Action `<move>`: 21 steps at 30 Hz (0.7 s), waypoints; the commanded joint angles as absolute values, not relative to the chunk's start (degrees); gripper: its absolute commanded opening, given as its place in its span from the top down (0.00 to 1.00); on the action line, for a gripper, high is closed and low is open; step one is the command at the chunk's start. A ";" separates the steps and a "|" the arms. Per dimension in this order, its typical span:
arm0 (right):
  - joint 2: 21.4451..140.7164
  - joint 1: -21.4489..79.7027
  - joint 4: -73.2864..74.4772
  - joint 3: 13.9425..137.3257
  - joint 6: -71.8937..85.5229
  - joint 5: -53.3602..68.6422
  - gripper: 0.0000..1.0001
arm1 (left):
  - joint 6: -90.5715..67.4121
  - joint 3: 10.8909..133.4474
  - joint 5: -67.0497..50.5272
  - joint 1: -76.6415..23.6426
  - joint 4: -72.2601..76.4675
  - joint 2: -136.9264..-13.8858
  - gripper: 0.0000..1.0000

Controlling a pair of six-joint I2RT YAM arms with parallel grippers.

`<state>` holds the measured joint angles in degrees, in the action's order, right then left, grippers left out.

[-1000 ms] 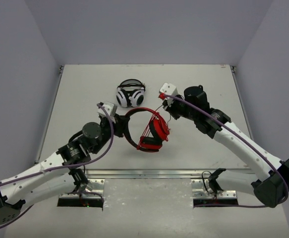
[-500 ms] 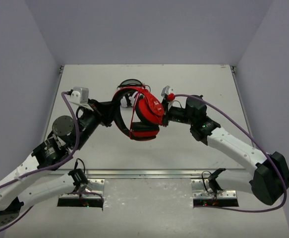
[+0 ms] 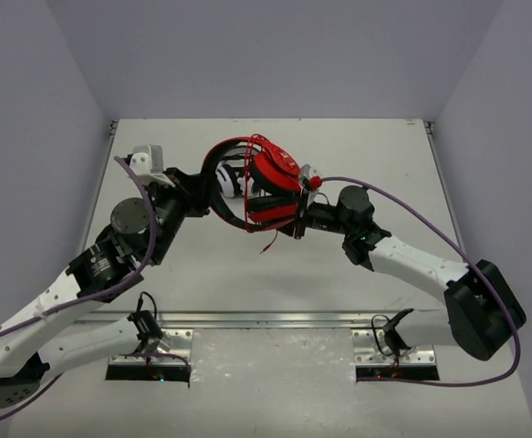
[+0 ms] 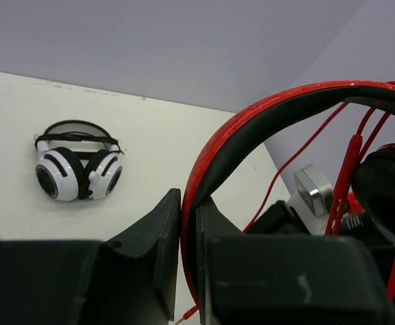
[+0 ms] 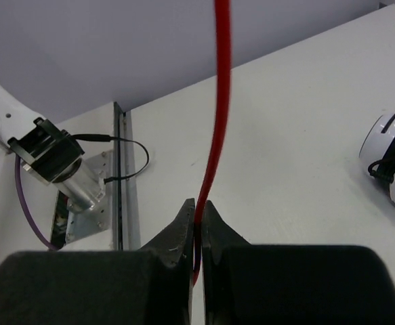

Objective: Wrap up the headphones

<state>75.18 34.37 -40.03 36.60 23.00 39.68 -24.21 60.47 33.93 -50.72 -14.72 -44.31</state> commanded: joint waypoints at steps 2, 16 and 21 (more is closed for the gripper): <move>74.62 34.80 -47.89 31.65 25.92 40.52 0.97 | -28.56 64.86 43.49 -51.24 -9.32 -44.12 1.00; 70.41 46.65 -44.99 28.22 22.06 28.22 0.99 | -38.05 59.33 56.33 -51.24 -3.95 -45.52 1.00; 69.35 50.97 -51.25 24.52 21.11 24.19 0.99 | -41.92 60.03 60.11 -51.24 -6.94 -47.55 1.00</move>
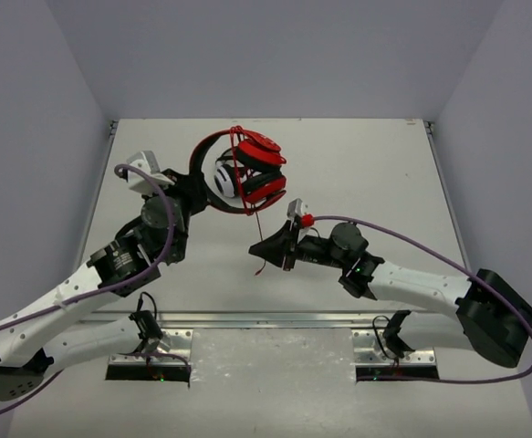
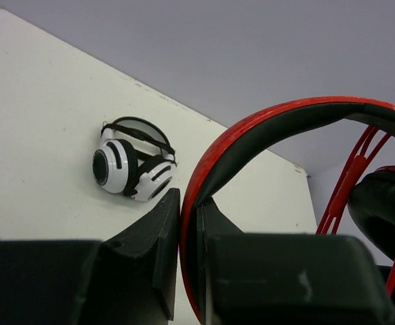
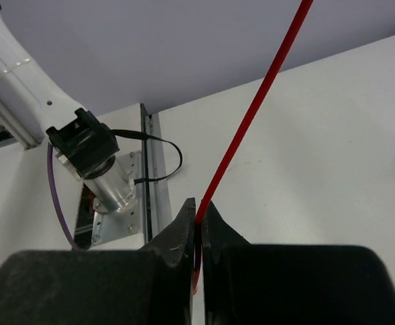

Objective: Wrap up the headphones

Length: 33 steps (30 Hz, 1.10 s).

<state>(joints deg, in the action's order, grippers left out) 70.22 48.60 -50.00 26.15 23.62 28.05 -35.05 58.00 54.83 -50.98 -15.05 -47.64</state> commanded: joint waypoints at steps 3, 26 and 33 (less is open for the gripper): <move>69.08 56.24 -40.66 28.38 14.00 19.26 0.99 | -42.36 61.17 62.22 -51.24 -10.00 -49.65 1.00; 70.92 70.14 20.55 60.02 -20.20 -0.70 0.99 | -21.10 48.25 48.72 -45.70 -7.46 -67.05 1.00; 75.49 71.54 31.72 66.35 -27.06 2.72 0.99 | -19.60 47.37 41.58 -45.79 -6.50 -73.47 1.00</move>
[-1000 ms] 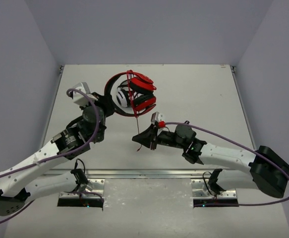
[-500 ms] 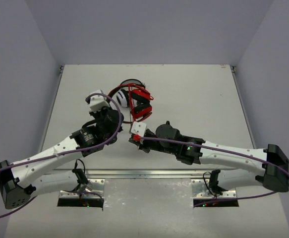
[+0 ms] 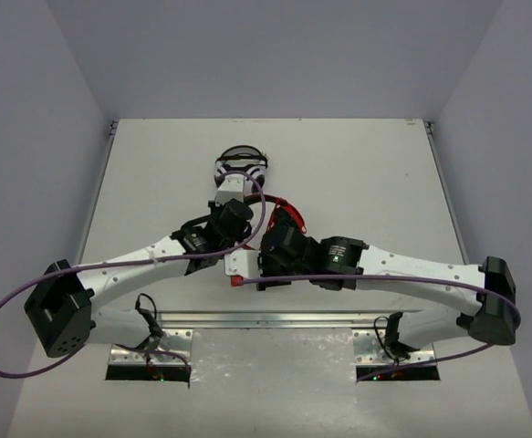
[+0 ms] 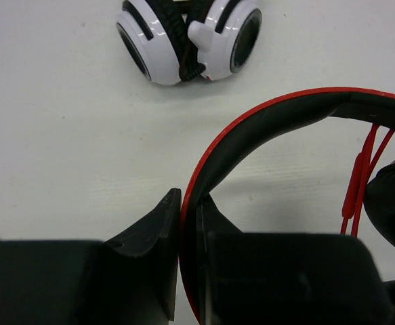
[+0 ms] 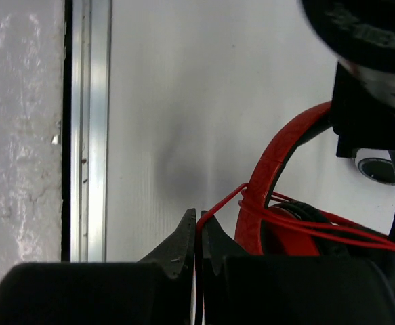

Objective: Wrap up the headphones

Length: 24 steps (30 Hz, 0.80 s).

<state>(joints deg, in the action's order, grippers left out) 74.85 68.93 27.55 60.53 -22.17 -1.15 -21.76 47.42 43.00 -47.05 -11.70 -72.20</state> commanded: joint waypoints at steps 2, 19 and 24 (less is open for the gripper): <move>77.16 72.15 35.13 67.67 -29.61 0.98 0.99 | -17.68 47.11 38.16 -45.79 -5.37 -74.09 1.00; 73.30 75.41 35.07 61.44 -36.12 -13.36 0.99 | -8.79 30.77 19.69 -47.55 9.47 -66.81 1.00; 73.39 73.04 35.33 61.43 -35.34 -9.94 0.95 | -7.39 27.94 20.74 -48.34 10.99 -61.44 1.00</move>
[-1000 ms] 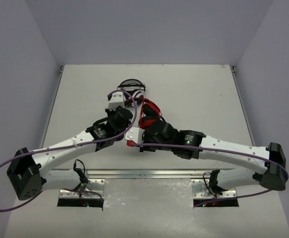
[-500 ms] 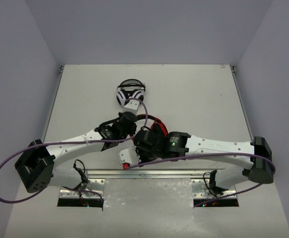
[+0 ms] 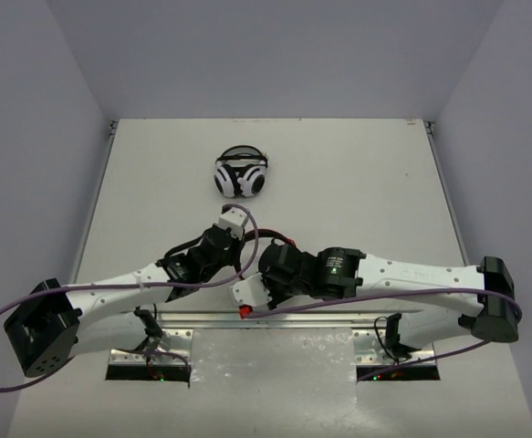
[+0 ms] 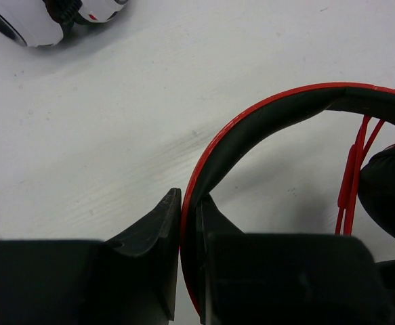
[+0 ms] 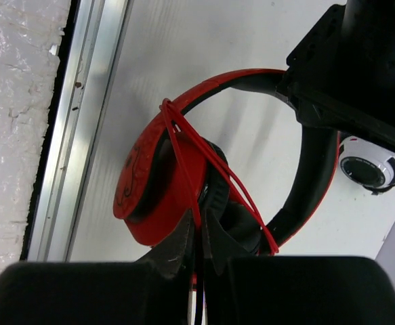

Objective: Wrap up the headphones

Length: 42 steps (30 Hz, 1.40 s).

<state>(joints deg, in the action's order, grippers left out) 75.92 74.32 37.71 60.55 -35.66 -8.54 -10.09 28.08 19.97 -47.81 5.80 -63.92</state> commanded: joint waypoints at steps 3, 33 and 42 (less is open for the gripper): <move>74.09 70.76 36.74 63.36 -33.50 -3.62 0.95 | -7.91 28.91 22.06 -48.69 9.49 -61.78 1.00; 75.41 58.63 40.77 66.79 -33.40 5.97 0.92 | -8.26 27.42 16.35 -52.65 8.36 -57.57 1.00; 79.62 53.62 42.90 68.30 -32.70 12.57 0.88 | -12.91 29.26 14.94 -52.73 3.61 -56.95 1.00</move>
<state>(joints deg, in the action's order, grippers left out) 77.58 54.81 44.12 66.50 -34.50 10.00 -10.04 26.41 17.06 -51.94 2.42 -58.85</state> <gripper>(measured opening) 0.119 0.089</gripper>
